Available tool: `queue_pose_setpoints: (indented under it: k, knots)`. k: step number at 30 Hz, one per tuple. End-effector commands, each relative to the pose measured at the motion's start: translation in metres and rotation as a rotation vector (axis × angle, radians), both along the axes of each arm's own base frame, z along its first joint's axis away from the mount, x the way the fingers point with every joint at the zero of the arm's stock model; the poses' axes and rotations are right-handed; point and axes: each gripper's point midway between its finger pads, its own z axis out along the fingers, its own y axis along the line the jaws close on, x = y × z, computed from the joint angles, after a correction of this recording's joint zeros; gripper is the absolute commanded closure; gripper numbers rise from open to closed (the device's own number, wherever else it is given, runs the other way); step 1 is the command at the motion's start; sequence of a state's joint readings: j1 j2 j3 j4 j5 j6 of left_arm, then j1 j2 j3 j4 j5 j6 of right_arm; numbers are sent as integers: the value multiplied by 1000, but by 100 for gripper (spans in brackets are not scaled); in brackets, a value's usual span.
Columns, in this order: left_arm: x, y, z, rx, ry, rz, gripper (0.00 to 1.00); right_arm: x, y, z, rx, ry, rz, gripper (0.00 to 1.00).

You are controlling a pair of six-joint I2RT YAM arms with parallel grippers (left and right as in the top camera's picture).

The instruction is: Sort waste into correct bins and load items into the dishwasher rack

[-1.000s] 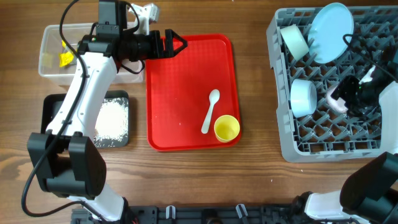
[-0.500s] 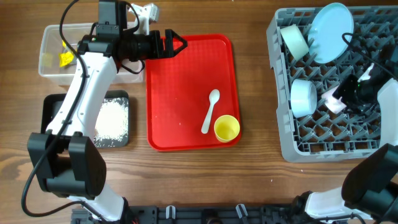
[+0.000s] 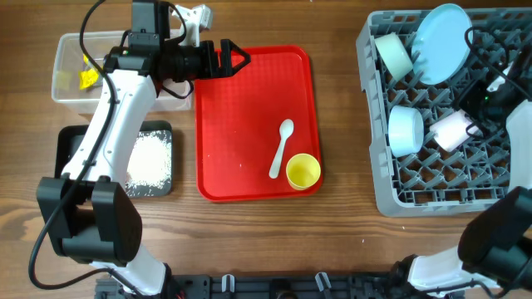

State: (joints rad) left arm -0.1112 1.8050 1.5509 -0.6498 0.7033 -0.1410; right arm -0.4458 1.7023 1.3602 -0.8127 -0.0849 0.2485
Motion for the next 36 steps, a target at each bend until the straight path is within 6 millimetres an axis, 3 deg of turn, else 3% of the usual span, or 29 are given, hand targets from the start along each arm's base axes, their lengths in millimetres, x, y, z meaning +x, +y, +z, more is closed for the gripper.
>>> queue_pose_setpoints:
  k: [1,15,28,36]
  knots:
    - [1,-1,-3,8,1,-3,0,10,-3,2,-6,-28,-8,38]
    - [1,-1,-3,8,1,-3,0,-2,16,-9,67,28,68,38]
    - [1,-1,-3,8,1,-3,0,-23,51,-13,187,103,162,33]
    - [1,-1,-3,8,1,-3,0,-16,69,1,235,25,285,32]
